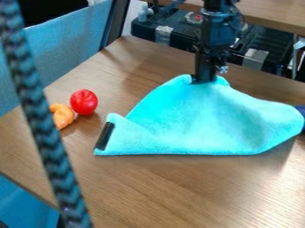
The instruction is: Fold the cloth from bottom right to top left
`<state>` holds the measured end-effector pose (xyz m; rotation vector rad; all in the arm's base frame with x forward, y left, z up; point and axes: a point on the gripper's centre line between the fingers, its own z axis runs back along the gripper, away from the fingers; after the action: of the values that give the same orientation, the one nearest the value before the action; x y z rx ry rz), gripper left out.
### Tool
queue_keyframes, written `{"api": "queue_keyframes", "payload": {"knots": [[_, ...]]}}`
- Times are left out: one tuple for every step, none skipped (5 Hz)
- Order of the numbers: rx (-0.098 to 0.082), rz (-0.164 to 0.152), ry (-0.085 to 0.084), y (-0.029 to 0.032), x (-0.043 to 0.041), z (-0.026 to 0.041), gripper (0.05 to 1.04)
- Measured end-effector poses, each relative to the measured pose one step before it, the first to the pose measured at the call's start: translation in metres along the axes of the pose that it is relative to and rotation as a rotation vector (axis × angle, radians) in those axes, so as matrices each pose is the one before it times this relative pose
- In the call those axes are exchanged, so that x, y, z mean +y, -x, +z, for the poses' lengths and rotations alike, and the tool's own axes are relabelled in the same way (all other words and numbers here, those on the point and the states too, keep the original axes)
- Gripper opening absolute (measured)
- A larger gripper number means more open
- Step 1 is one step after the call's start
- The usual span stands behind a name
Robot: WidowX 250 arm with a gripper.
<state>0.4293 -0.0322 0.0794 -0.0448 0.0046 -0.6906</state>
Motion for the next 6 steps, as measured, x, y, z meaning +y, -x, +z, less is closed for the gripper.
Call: {"api": "queue_keyframes", "payload": {"knots": [[-0.0039, -0.0155, -0.0487, 0.01478, 0.01001, -0.01472, 0.055], [-0.0549, -0.0178, -0.0374, 0.00313, 0.00767, 0.01453, 0.076], [-0.0231, -0.0290, 0.0021, 0.00305, 0.00145, -0.00831, 0.225], [-0.0331, -0.0142, -0.0342, -0.00021, 0.00047, 0.00459, 0.482], [-0.0079, 0.0054, 0.0036, -0.00077, -0.00020, 0.00066, 0.786], [-0.0375, -0.0030, 0.0115, -0.00637, -0.00228, 0.00010, 0.997]]}}
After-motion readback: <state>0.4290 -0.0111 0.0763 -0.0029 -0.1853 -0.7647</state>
